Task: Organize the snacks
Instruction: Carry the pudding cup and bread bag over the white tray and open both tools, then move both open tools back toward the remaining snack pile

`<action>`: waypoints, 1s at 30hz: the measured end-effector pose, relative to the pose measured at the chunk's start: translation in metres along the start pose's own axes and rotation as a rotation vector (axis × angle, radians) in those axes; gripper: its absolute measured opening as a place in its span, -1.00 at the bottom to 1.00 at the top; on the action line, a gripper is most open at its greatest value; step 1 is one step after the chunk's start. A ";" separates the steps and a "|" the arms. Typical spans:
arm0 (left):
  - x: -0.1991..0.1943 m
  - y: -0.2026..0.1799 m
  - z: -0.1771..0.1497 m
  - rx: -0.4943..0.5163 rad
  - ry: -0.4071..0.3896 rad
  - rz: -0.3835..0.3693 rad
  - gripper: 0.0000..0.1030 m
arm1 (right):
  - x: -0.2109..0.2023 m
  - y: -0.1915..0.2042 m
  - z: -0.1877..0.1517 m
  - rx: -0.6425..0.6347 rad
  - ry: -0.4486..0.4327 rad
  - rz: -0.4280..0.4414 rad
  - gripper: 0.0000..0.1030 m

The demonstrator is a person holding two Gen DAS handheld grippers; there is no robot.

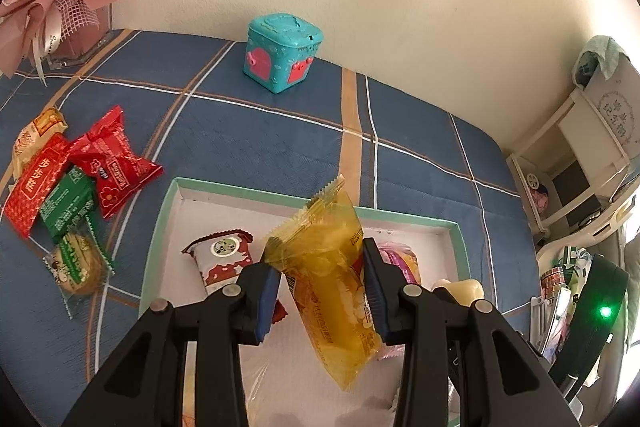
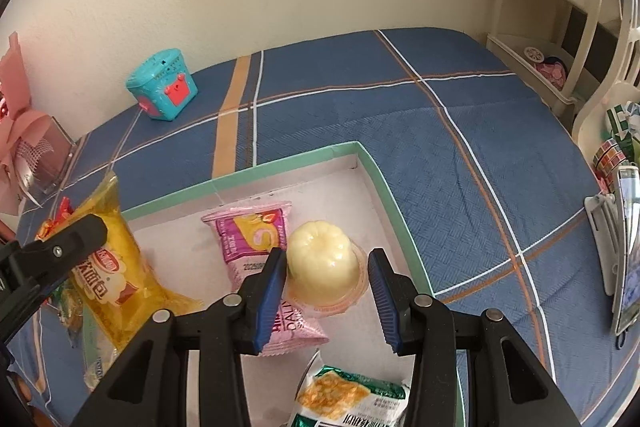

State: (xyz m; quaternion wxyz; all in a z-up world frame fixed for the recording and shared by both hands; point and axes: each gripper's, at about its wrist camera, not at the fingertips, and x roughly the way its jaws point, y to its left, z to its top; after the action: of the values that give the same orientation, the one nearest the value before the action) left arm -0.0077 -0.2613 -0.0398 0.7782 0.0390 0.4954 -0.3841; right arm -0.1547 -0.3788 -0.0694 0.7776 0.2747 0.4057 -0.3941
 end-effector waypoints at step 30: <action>-0.038 0.020 -0.004 0.037 0.021 0.136 0.33 | -0.034 0.031 -0.011 -0.048 0.000 -0.015 -0.02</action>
State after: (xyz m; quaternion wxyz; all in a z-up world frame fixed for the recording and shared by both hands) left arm -0.0058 -0.2240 -0.0180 0.7965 0.0908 0.4925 -0.3387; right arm -0.1459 -0.3407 -0.0430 0.7809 0.2528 0.4171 -0.3903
